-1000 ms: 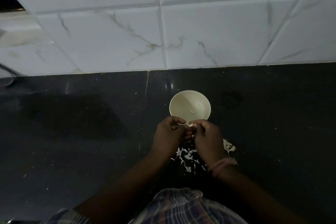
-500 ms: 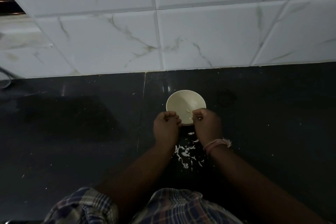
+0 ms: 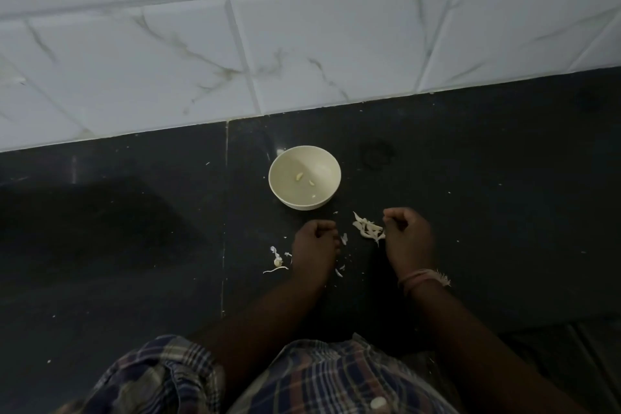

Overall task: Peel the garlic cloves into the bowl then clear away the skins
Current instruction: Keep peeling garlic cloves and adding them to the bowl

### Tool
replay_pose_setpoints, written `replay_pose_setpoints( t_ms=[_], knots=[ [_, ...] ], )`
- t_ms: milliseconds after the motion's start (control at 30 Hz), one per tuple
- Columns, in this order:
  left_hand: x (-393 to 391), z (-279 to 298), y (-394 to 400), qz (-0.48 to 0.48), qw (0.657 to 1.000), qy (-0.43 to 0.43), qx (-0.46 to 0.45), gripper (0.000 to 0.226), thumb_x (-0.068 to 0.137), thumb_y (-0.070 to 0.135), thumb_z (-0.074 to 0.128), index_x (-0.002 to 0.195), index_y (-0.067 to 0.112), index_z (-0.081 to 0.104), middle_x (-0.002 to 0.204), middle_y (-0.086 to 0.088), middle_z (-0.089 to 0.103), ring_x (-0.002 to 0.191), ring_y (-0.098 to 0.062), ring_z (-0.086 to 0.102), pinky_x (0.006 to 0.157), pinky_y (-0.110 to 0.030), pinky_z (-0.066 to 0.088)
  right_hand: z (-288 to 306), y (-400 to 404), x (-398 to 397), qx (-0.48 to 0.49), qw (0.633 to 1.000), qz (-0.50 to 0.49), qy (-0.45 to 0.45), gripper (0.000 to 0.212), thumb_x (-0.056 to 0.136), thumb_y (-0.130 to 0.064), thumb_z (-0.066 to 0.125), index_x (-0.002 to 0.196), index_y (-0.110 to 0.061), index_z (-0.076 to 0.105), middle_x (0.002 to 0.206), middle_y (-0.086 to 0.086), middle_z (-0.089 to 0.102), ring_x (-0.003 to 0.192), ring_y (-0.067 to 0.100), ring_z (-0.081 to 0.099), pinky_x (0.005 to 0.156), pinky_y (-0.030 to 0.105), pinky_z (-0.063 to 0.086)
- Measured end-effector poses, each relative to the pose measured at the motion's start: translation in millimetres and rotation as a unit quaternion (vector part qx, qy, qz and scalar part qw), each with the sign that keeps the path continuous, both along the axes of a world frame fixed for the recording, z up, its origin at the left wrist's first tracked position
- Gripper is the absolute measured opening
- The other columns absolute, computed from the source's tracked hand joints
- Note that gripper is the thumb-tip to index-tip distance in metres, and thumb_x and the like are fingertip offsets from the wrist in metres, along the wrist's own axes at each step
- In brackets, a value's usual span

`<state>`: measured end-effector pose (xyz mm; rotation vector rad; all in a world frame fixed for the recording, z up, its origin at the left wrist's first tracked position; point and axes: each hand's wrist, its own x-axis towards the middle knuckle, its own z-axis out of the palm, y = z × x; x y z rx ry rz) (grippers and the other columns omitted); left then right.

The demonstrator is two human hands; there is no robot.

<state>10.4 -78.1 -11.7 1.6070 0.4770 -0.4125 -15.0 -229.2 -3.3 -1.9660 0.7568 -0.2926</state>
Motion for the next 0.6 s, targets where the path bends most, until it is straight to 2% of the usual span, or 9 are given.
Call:
replay_pose_setpoints(
  t_ms=[100, 200, 267, 333, 400, 533, 600],
  knots=[
    [0, -3, -2, -0.03, 0.996, -0.029, 0.08, 0.017, 0.087, 0.022, 0.06, 0.099, 0.025, 0.071, 0.087, 0.003, 0.074, 0.076, -0.017, 0.071, 0.077, -0.042, 0.061, -4, -6, -12, -0.032, 0.999, 0.032, 0.008, 0.014, 0.098, -0.011, 0.061, 0.103, -0.018, 0.071, 0.097, -0.01, 0.066, 0.095, 0.008, 0.064, 0.073, 0.009, 0.041],
    [4, 3, 3, -0.014, 0.984, -0.069, 0.162, 0.026, 0.086, 0.013, 0.06, 0.106, 0.023, 0.073, 0.101, 0.009, 0.074, 0.097, -0.016, 0.07, 0.091, -0.037, 0.056, -10, 6, -17, -0.076, 0.99, 0.121, -0.006, 0.014, 0.095, -0.007, 0.063, 0.099, -0.014, 0.073, 0.098, -0.003, 0.07, 0.093, 0.009, 0.063, 0.076, 0.012, 0.041],
    [8, 5, 12, -0.018, 0.972, -0.08, 0.221, 0.033, 0.089, 0.008, 0.057, 0.116, 0.018, 0.073, 0.111, 0.001, 0.072, 0.106, -0.019, 0.067, 0.095, -0.035, 0.052, -17, 19, -13, -0.122, 0.976, 0.178, -0.028, 0.012, 0.09, -0.003, 0.066, 0.095, -0.009, 0.075, 0.095, 0.005, 0.072, 0.091, 0.017, 0.065, 0.079, 0.019, 0.042],
    [14, 2, 20, -0.058, 0.956, -0.098, 0.272, 0.035, 0.091, 0.01, 0.057, 0.12, 0.018, 0.074, 0.117, -0.008, 0.072, 0.109, -0.025, 0.067, 0.095, -0.037, 0.053, -25, 29, -5, -0.154, 0.965, 0.212, -0.018, 0.01, 0.089, -0.003, 0.066, 0.091, -0.008, 0.074, 0.091, 0.01, 0.071, 0.089, 0.025, 0.064, 0.083, 0.032, 0.046],
    [16, 1, 24, -0.114, 0.935, -0.124, 0.311, 0.032, 0.094, 0.016, 0.059, 0.122, 0.02, 0.074, 0.12, -0.009, 0.07, 0.11, -0.028, 0.066, 0.093, -0.036, 0.053, -31, 35, 2, -0.17, 0.959, 0.226, 0.012, 0.009, 0.091, -0.007, 0.064, 0.089, -0.007, 0.072, 0.09, 0.013, 0.068, 0.09, 0.029, 0.062, 0.082, 0.037, 0.044],
    [21, 2, 28, -0.185, 0.894, -0.169, 0.372, 0.023, 0.096, 0.034, 0.063, 0.116, 0.031, 0.076, 0.119, -0.004, 0.065, 0.106, -0.025, 0.065, 0.083, -0.031, 0.047, -36, 38, 2, -0.203, 0.941, 0.268, 0.036, 0.007, 0.091, -0.008, 0.063, 0.087, -0.004, 0.066, 0.093, 0.017, 0.062, 0.091, 0.032, 0.058, 0.074, 0.031, 0.028],
    [23, 2, 31, -0.2, 0.882, -0.175, 0.388, 0.022, 0.096, 0.036, 0.063, 0.114, 0.032, 0.076, 0.118, -0.003, 0.065, 0.104, -0.025, 0.066, 0.08, -0.031, 0.046, -35, 40, 1, -0.22, 0.931, 0.291, 0.024, 0.008, 0.089, -0.007, 0.065, 0.082, -0.005, 0.063, 0.09, 0.017, 0.06, 0.085, 0.032, 0.056, 0.073, 0.033, 0.032]
  ],
)
